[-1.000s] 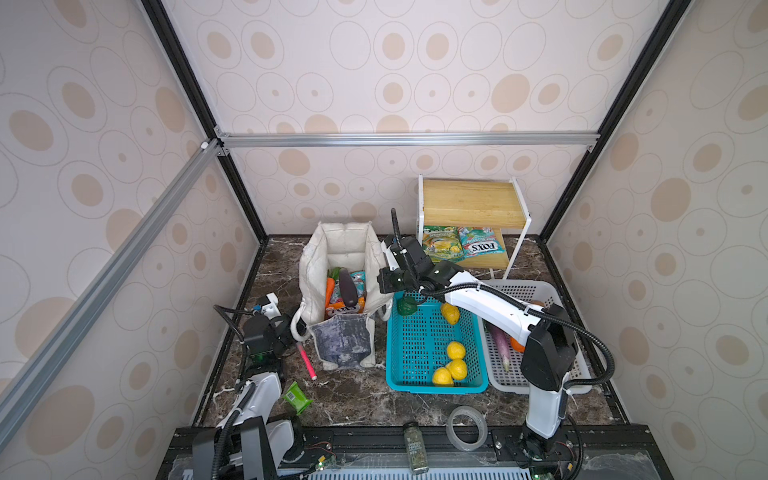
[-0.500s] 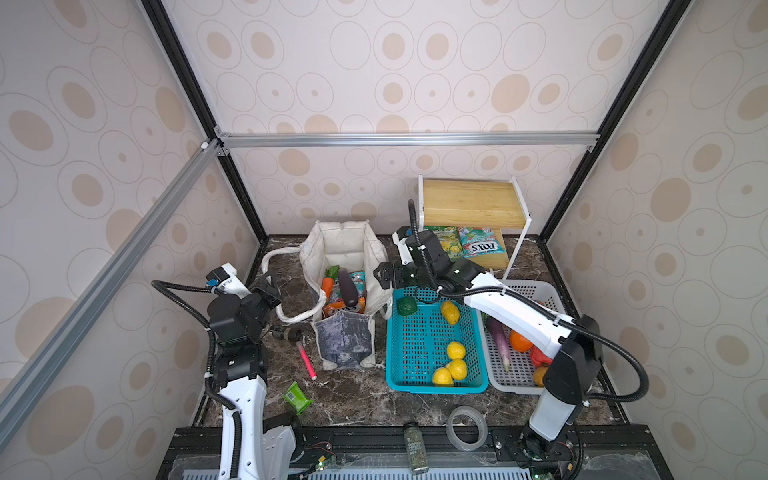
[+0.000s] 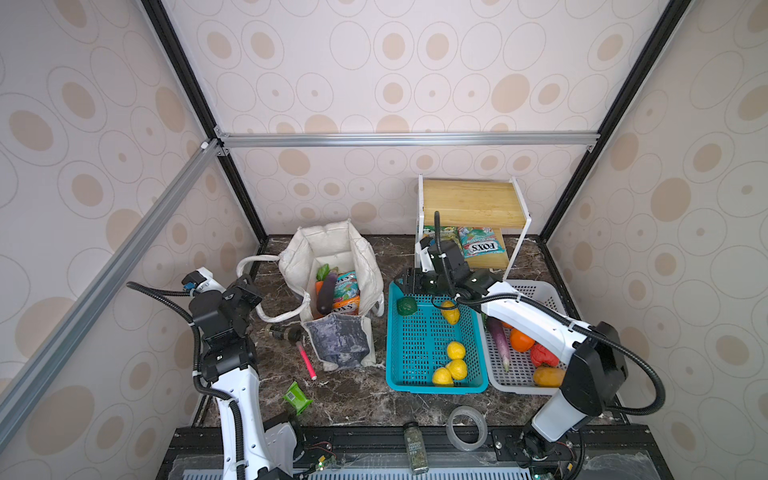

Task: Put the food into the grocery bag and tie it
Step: 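Grasp the other tote handle with the right gripper while the left holds its handle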

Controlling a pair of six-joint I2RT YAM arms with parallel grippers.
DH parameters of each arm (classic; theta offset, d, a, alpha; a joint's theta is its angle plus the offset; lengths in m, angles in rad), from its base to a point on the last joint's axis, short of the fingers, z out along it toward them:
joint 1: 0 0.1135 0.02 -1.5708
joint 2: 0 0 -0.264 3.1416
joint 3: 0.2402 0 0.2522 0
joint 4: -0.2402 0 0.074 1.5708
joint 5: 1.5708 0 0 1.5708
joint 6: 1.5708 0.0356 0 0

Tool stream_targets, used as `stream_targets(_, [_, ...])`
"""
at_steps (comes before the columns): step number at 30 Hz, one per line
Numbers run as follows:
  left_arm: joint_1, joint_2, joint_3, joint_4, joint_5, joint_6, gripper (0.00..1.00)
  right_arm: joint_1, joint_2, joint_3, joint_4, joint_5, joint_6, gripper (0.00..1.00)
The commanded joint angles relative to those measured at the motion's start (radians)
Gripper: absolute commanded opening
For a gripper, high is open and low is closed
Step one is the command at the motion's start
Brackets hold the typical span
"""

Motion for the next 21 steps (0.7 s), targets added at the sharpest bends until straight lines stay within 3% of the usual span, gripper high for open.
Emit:
stream_targets(1, [0.018,0.01,0.049,0.028,0.007,0.023,0.0,0.02,0.055,0.027,0.058,-0.081,0.057,0.61])
stream_targets(4, [0.031,0.015,0.044,0.028,0.005,0.039,0.0,0.03,0.104,0.034,0.127,-0.128,0.087,0.54])
stream_targets(21, [0.062,0.076,0.034,0.074,0.017,0.047,0.0,0.058,0.383,0.177,0.26,-0.178,0.164,0.51])
